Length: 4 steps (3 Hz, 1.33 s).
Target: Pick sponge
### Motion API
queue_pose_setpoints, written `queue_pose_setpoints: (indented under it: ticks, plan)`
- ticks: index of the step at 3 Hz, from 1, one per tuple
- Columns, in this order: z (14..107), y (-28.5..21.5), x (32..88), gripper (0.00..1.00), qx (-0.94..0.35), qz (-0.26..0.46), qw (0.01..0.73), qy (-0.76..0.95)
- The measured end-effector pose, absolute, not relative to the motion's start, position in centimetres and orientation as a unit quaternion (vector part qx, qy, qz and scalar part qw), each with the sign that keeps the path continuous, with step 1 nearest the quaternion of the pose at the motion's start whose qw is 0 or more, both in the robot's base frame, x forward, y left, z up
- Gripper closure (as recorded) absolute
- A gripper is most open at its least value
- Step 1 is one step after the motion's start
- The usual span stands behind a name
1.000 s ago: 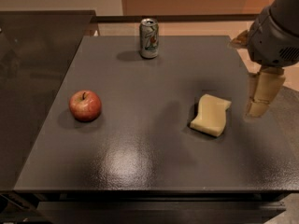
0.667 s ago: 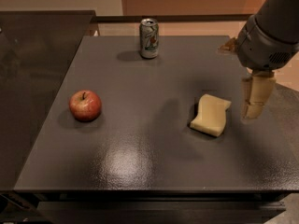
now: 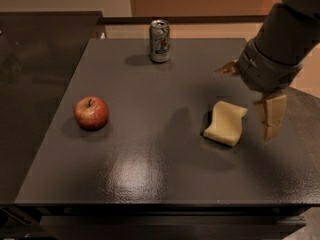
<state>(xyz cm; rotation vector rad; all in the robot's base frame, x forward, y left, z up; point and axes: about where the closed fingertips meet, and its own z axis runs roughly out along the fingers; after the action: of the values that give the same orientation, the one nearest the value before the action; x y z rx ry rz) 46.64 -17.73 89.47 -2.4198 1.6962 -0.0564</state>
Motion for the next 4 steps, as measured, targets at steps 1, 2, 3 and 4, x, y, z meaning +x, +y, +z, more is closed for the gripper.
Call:
queue_pose_setpoints:
  ticks: [1, 2, 3, 4]
  plan:
    - [87.5, -17.4, 46.0, 0.00, -0.848, -0.017, 0.078, 0.525]
    - [85.8, -17.2, 45.7, 0.00, -0.869, -0.009, 0.065, 0.491]
    - [84.9, -17.0, 45.9, 0.00, -0.879, 0.004, 0.056, 0.474]
    - [84.1, -17.1, 46.3, 0.18, -0.883, 0.014, 0.046, 0.467]
